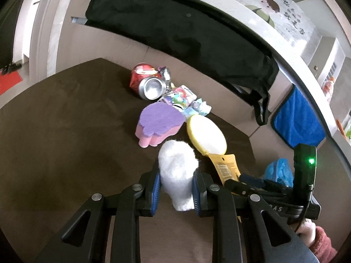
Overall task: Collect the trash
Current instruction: 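Grasp and lift the yellow snack packet with the right gripper while the left gripper holds the cloth, then carry cloth and yellow packet over the blue-lined bin and open both grippers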
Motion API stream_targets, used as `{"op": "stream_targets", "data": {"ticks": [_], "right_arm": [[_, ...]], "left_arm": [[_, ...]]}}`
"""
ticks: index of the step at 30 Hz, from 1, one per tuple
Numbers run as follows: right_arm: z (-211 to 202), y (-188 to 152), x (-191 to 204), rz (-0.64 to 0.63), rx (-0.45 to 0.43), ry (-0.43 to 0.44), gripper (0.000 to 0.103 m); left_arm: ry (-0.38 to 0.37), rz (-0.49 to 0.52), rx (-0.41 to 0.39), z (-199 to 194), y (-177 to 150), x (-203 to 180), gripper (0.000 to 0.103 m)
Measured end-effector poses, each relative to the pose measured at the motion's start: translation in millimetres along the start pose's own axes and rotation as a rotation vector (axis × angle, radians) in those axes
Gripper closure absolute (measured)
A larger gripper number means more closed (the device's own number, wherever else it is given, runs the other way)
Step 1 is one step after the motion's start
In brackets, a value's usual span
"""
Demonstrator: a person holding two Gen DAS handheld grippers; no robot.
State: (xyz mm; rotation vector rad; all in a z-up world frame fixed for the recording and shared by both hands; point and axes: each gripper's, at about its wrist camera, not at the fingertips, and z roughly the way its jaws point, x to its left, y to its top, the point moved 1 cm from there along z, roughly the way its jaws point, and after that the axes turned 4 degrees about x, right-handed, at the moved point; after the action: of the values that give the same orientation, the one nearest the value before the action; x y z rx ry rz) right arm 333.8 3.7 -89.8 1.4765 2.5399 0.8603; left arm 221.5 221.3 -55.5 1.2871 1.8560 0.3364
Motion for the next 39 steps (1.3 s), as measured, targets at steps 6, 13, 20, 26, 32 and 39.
{"op": "stream_targets", "data": {"ticks": [6,13,20,26,32,39], "right_arm": [[18.4,11.9,16.0,-0.089,0.055,-0.142,0.022],[17.8,5.2,-2.1,-0.087,0.076,-0.261,0.007],[15.5,6.2,-18.5,-0.064,0.104,-0.267,0.001],[11.3,3.7,-16.4,-0.089,0.094,-0.247,0.011],[-3.5,-3.7,-7.9,-0.106,0.052,-0.200,0.083],[-33.9,-8.5,-0.2,-0.085,-0.017,-0.096,0.095]], "left_arm": [[-0.005,-0.018,0.004,1.1,0.1,13.6,0.079],[-0.010,-0.043,0.009,2.1,1.6,24.3,0.079],[-0.029,-0.043,0.005,3.1,0.7,23.5,0.079],[-0.035,-0.025,0.016,5.7,-0.6,18.2,0.079],[-0.036,-0.008,0.024,6.1,-1.6,7.4,0.079],[-0.029,0.052,0.009,-2.5,-3.2,-21.7,0.079]]}}
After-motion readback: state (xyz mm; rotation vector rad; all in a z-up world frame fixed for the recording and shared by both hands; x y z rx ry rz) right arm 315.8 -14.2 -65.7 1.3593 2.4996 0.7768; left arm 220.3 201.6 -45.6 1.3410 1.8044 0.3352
